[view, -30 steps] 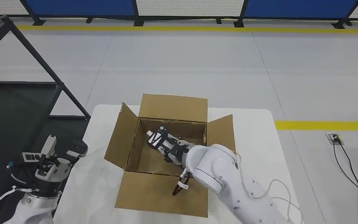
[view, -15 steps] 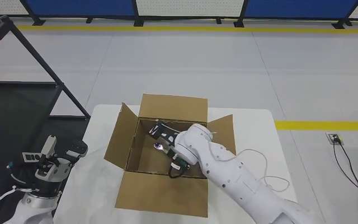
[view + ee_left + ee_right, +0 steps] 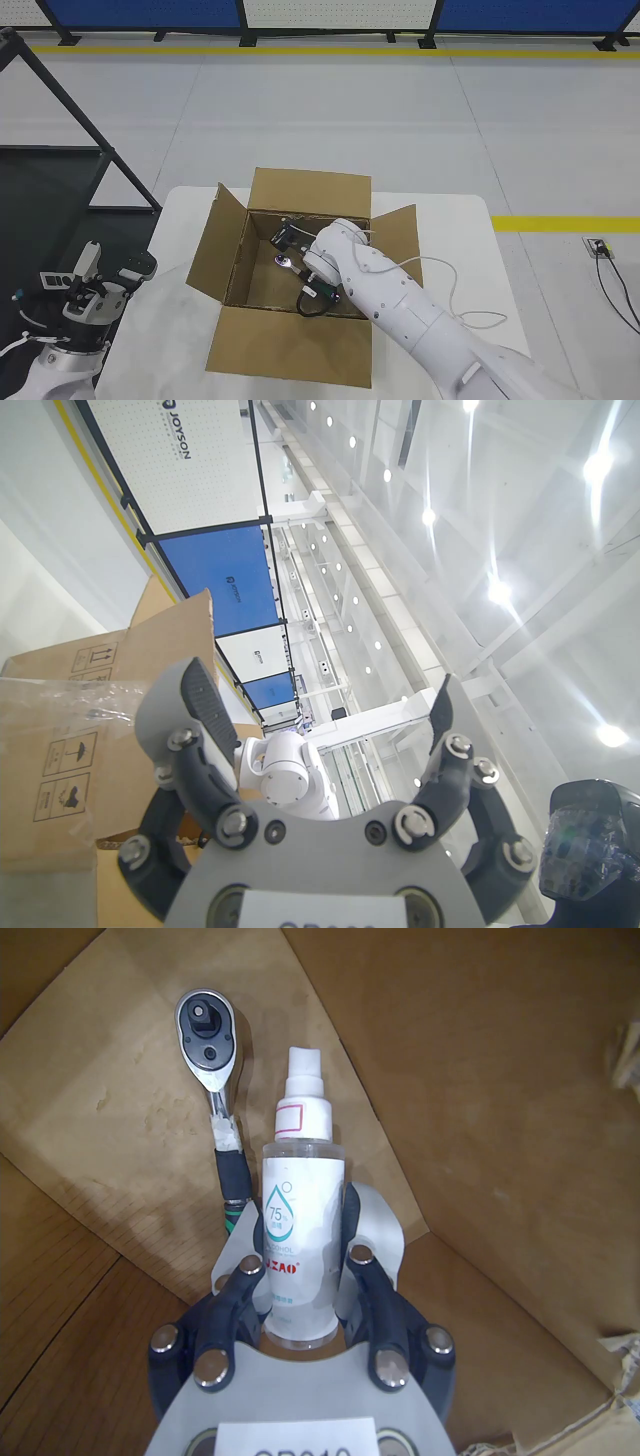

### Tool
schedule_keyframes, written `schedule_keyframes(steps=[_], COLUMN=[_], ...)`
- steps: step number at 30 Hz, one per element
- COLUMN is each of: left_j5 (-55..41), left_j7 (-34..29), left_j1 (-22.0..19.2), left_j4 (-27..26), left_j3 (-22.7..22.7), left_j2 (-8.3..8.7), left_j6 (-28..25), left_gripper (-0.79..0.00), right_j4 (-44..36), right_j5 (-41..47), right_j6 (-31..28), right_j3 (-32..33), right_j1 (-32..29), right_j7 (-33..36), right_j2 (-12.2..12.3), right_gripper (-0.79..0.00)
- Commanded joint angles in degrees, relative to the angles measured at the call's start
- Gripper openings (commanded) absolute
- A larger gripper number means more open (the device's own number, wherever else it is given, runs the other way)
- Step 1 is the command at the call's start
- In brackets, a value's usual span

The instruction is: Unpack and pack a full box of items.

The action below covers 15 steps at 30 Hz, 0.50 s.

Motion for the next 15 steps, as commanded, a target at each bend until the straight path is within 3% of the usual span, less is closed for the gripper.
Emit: schedule_keyframes(steps=[1,11,15], left_j5=[0.00,0.00,0.00], left_j7=[0.00,0.00,0.00], left_j1=[0.00,0.00,0.00], left_j4=[0.00,0.00,0.00], left_j3=[0.00,0.00,0.00], left_j2=[0.00,0.00,0.00], left_j6=[0.00,0.00,0.00], left_gripper=[0.000,0.000,0.000], right_j4=[1.49,5.56,5.54], right_j5=[0.19,1.09,0.72], right_j6=[-0.36,-2.45,-2.96], right_j3=[-0.21,0.03,0.35], right_j1=[0.40,1.94,1.85], right_j7=[-0.33,-1.99,-2.13], right_j2=[-0.59,-2.65,-2.84], right_gripper=[-0.480,-0.480,-0.428])
